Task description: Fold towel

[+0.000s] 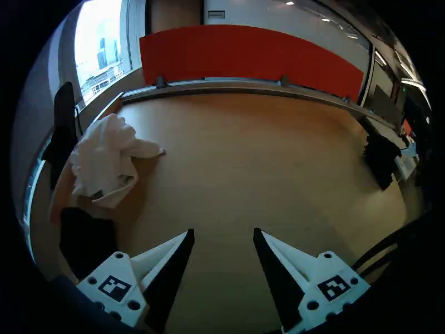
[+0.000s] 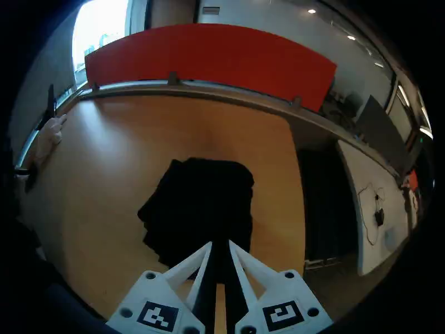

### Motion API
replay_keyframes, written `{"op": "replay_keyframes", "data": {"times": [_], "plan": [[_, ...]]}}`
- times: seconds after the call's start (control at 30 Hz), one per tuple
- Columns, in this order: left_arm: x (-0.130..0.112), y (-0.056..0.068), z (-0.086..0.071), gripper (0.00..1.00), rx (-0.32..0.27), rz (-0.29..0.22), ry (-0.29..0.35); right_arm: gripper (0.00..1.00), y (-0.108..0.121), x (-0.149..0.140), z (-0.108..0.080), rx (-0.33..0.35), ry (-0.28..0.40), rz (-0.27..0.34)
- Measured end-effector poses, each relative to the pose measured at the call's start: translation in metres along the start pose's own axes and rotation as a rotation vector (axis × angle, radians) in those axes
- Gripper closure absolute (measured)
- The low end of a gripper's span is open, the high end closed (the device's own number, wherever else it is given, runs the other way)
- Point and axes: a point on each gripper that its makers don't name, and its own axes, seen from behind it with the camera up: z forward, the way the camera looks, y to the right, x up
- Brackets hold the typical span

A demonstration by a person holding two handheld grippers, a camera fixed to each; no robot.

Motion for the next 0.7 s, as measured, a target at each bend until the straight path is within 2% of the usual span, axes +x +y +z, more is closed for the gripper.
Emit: {"op": "replay_keyframes", "data": {"times": [0.3, 0.7], "plan": [[-0.003, -0.003, -0.002, 0.22, 0.008, 0.000, -0.004, 0.94, 0.009, -0.029, 0.011, -0.022, -0.043, 0.079], [-0.003, -0.006, -0.001, 0.22, 0.014, 0.002, -0.008, 0.94, 0.018, -0.054, 0.019, -0.043, -0.094, 0.115]]}}
